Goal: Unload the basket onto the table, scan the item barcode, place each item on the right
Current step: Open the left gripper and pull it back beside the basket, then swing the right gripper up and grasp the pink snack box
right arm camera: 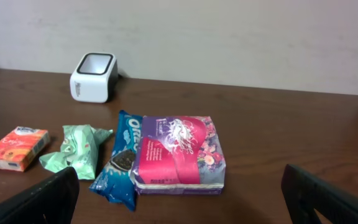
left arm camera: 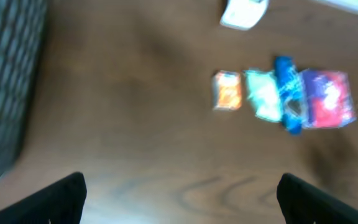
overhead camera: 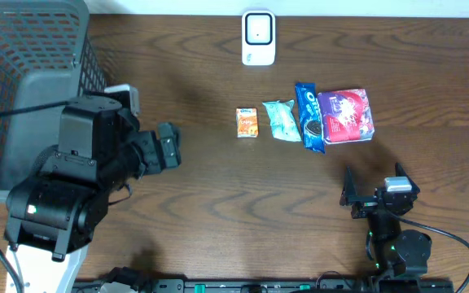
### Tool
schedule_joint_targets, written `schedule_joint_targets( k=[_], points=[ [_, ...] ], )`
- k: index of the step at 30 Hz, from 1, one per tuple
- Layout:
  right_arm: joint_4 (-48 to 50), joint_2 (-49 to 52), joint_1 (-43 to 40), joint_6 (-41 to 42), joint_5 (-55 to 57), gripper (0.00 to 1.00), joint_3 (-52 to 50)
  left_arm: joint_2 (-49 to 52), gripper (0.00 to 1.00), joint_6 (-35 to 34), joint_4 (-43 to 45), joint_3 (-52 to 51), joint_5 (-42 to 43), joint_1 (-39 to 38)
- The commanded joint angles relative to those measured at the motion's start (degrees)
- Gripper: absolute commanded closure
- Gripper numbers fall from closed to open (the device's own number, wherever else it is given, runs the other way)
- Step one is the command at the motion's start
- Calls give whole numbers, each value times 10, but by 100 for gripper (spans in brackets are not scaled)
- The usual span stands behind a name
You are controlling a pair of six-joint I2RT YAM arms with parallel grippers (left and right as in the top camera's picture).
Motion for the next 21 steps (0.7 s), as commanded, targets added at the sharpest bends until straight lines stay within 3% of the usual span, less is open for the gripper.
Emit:
schedule_joint_targets(
  k=[1,11,18,21],
  points=[
    [-2,-3,3,-1,-1,1,-1,14,2,-21,-48,2,-36,2],
    [17,-3,4,7,-30,1,-1,35,2,-20,-101,2,-36,2],
    [17,-3,4,231,-409,1,-1,35,2,-21,-101,2,-36,2],
    [60,-3,4,334,-422,1,-1,35,2,-21,-101,2,-36,2]
  ],
)
